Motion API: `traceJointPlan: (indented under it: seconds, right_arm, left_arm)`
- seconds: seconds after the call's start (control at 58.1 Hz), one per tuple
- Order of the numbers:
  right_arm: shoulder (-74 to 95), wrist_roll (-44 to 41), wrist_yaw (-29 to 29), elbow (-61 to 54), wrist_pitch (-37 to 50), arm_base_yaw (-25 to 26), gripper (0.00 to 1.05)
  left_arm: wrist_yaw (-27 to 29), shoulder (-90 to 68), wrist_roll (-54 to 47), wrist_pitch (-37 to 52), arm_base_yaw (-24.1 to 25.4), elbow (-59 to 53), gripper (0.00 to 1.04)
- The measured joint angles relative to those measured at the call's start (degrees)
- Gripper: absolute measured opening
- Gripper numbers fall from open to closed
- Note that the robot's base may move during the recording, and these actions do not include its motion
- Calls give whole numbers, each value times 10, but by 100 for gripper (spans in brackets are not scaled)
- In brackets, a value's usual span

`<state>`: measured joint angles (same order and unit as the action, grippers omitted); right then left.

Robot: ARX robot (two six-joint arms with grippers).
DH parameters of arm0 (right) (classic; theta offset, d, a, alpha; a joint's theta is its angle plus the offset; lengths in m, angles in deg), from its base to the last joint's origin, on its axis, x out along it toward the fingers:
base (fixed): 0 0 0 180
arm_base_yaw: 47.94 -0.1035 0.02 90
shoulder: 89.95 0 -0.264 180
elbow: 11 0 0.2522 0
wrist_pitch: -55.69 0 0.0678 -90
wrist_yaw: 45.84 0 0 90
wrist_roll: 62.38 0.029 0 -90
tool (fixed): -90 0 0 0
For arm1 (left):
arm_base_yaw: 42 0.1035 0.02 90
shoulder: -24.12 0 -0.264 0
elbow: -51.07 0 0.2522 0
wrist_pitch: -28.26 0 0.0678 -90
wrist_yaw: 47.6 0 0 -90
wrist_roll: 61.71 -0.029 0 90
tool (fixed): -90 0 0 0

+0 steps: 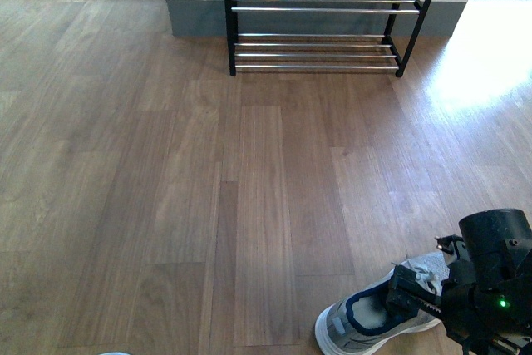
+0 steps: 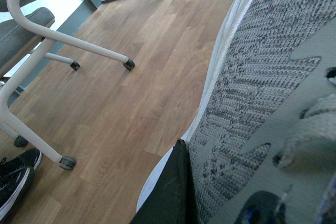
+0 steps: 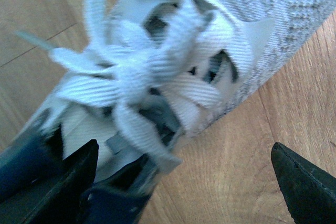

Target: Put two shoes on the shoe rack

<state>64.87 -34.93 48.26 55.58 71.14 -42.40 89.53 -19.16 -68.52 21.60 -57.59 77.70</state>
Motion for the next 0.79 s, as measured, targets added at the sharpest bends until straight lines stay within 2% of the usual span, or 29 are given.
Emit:
traceJointPlan:
  seconds: [0.052,0.207,0.275,0.413,0.465,0.62,0.671,0.792]
  right_arm:
    - [9,17,4,5,-2,6,94]
    - [31,56,-1,19,-19,18,71]
    - [34,61,0,22,-21,21,57]
    - [34,62,-2,26,-24,26,38]
    - [35,59,-14,28,-23,32,28]
    - [37,30,-53,27,-11,40,5]
    - [37,7,-66,24,-3,40,2]
    - [36,-56,-119,8,48,34,1]
  left_arm:
    - [0,0,0,0,0,0,2]
    - [0,0,0,0,0,0,2]
    - [0,0,0,0,0,0,2]
    - [0,0,0,0,0,0,2]
    - [0,0,0,0,0,0,2]
    - [0,0,0,0,0,0,2]
    - [0,0,0,0,0,0,2]
    - [0,0,0,0,0,0,2]
